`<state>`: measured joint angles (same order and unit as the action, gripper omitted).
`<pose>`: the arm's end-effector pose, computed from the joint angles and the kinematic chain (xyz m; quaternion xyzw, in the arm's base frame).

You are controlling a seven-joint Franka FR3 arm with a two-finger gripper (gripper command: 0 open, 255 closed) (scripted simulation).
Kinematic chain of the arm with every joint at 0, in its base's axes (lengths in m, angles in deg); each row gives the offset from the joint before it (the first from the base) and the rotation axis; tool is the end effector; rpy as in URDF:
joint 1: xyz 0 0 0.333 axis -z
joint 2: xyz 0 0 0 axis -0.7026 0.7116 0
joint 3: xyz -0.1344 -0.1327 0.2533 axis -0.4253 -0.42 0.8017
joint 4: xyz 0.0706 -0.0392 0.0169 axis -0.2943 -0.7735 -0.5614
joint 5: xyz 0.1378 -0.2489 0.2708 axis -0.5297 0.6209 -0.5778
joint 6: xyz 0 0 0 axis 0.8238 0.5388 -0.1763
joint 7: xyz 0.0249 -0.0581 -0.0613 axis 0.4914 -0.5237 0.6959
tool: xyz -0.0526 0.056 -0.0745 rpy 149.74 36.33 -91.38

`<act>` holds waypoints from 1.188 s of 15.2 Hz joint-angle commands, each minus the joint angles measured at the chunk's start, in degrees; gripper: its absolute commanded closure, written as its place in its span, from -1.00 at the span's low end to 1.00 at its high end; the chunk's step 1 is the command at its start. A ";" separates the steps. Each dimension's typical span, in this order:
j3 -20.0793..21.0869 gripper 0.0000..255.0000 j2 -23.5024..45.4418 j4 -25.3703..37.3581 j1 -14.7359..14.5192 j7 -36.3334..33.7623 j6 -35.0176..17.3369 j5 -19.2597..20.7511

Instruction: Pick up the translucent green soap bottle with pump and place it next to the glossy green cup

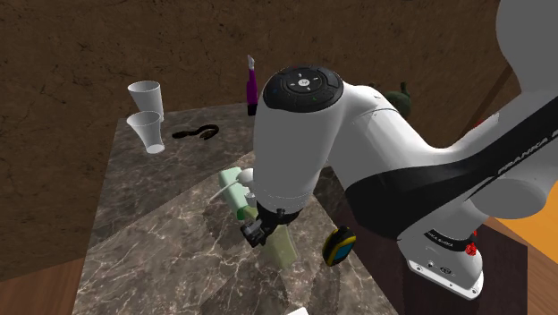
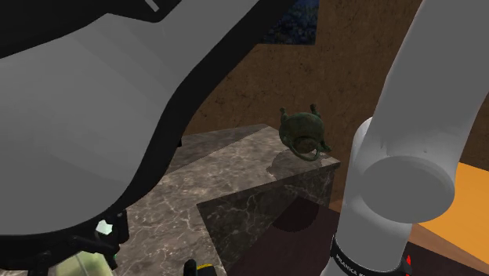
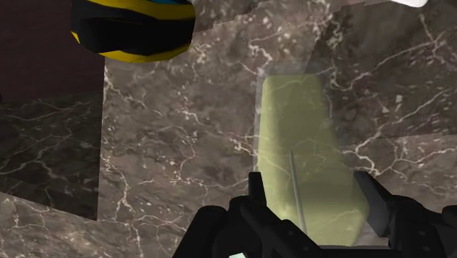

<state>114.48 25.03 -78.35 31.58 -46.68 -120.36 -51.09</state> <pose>0.2535 0.3952 0.3657 0.9929 -0.0590 0.0877 0.0554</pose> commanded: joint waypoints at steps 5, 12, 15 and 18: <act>0.05 -1.00 0.19 -0.16 0.02 -0.09 -0.05 0.00; -1.60 -1.00 -4.62 3.78 -1.81 2.97 7.55 -3.95; -1.60 -1.00 -4.62 3.78 -1.81 2.97 7.55 -3.95; -1.60 -1.00 -4.61 3.78 -1.81 2.97 7.55 -3.95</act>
<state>112.88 20.42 -74.56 29.77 -43.72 -112.81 -55.03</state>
